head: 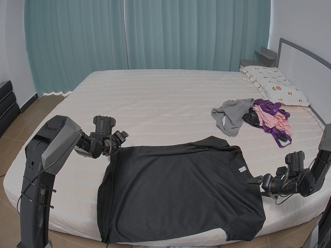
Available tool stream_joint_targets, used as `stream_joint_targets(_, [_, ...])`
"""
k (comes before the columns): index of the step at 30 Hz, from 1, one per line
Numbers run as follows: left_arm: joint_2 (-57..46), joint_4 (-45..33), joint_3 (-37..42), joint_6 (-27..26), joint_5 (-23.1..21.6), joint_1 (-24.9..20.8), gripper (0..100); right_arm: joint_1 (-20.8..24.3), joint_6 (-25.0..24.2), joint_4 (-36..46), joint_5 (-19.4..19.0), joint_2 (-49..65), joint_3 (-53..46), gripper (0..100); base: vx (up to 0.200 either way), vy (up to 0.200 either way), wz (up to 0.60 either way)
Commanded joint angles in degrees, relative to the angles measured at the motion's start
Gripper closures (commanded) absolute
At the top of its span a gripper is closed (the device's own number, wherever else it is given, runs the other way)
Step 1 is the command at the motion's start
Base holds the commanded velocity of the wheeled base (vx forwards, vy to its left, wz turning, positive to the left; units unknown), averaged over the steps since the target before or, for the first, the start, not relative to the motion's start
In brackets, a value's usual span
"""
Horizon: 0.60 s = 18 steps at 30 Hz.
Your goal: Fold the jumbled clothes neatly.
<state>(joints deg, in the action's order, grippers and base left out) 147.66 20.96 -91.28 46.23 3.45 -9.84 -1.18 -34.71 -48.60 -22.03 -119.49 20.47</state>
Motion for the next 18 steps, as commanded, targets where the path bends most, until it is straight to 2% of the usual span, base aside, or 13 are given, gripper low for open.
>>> stream_joint_targets(1, [0.3,-1.1,-3.4,-1.1,0.5,3.2,0,0.0,0.0,0.0,0.0,-0.3,0.0,0,0.0,0.0,0.0])
stream_joint_targets(9, [0.0,-4.8,-6.5,-2.5,1.3,6.8,0,0.0,0.0,0.0,0.0,-0.3,0.0,0,0.0,0.0,0.0])
stream_joint_targets(18, [-1.9,-5.8,-3.0,-2.6,0.9,6.5,0,0.0,0.0,0.0,0.0,-0.4,0.0,0,0.0,0.0,0.0])
